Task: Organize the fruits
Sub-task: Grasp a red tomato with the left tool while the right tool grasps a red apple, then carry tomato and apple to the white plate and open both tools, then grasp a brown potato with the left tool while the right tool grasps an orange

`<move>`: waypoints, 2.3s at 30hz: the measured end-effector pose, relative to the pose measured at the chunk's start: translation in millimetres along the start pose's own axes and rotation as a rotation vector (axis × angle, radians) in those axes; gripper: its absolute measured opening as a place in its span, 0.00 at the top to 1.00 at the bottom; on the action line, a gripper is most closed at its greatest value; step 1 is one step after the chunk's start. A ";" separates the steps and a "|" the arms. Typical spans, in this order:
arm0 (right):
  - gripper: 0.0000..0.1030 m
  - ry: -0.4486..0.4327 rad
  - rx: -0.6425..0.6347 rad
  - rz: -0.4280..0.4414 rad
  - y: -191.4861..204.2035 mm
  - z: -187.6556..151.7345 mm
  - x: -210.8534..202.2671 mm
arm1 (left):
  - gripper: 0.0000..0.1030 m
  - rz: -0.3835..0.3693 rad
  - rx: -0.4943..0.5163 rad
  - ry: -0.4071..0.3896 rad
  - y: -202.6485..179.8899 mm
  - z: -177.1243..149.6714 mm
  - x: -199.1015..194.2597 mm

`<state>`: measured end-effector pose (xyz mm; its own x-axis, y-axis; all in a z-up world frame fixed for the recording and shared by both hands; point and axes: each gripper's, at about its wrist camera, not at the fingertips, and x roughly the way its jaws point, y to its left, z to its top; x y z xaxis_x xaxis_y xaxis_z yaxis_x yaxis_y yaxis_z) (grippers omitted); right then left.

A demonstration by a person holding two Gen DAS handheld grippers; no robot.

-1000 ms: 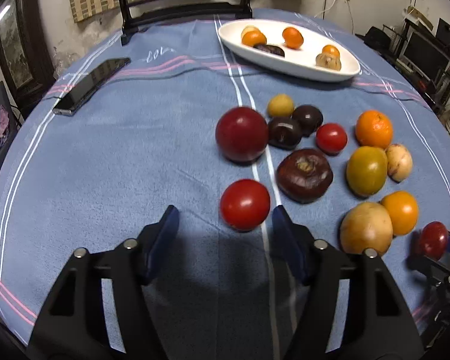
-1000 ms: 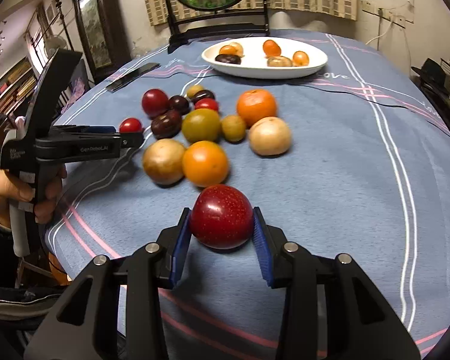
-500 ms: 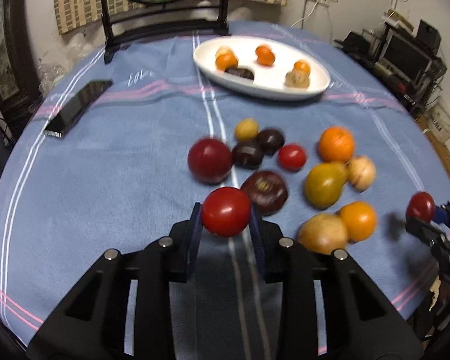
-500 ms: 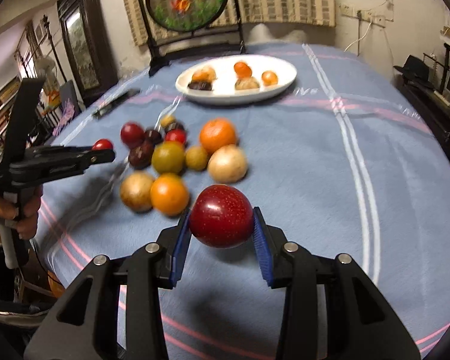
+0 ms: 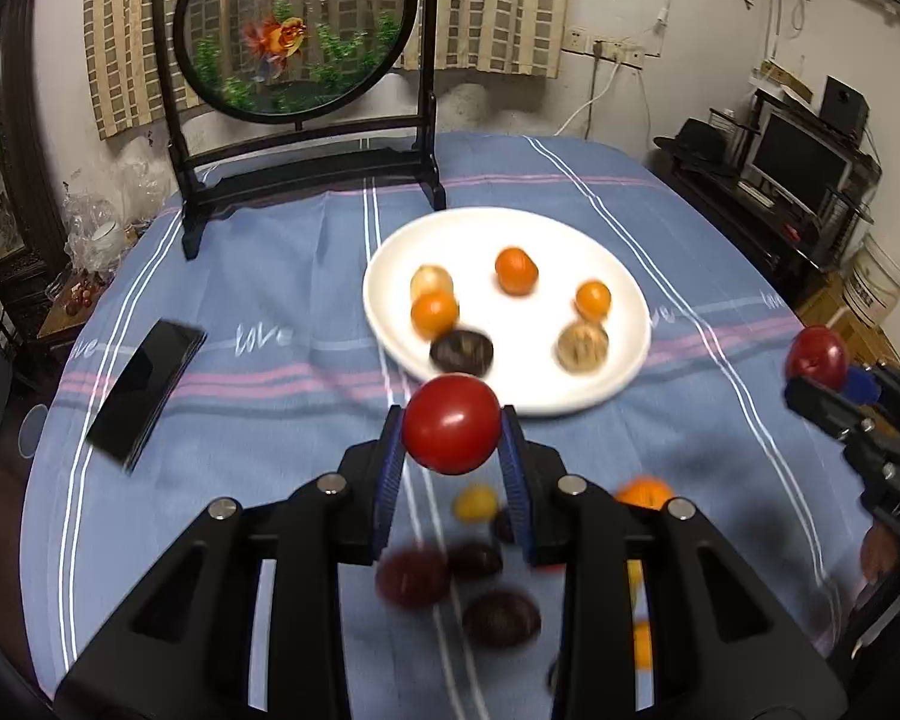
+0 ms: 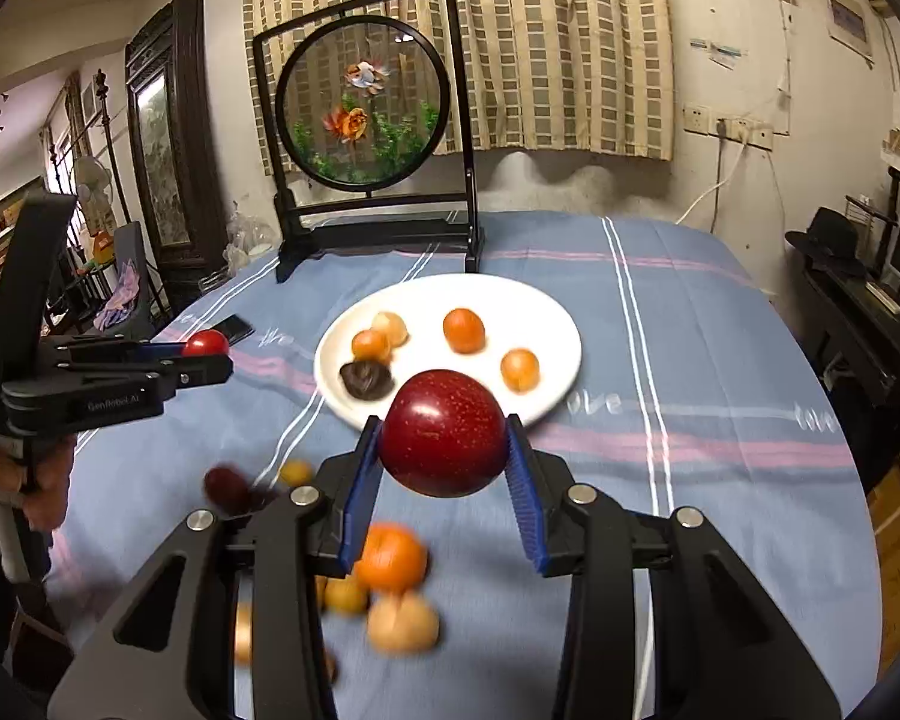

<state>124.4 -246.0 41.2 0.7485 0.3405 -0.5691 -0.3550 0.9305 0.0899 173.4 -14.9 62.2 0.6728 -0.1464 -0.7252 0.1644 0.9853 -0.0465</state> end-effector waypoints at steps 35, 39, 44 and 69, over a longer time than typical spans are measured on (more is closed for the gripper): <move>0.58 0.165 0.046 0.004 -24.4 22.6 137.4 | 0.31 -0.065 -0.070 0.097 -4.4 45.4 118.5; 0.58 0.146 0.057 0.007 -24.6 16.8 114.3 | 0.28 -0.045 -0.032 0.087 -9.2 35.2 99.1; 0.54 0.138 0.052 -0.002 -24.5 3.6 85.7 | 0.26 -0.025 0.004 0.069 -15.0 13.3 66.4; 0.43 0.134 0.138 0.026 -14.4 -112.6 -32.1 | 0.19 -0.049 0.041 0.058 -35.2 -129.0 -41.4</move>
<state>42.4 -285.5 -33.8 0.6557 0.3518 -0.6681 -0.2860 0.9346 0.2114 46.8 -32.2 5.3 0.6202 -0.1881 -0.7616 0.2265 0.9724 -0.0558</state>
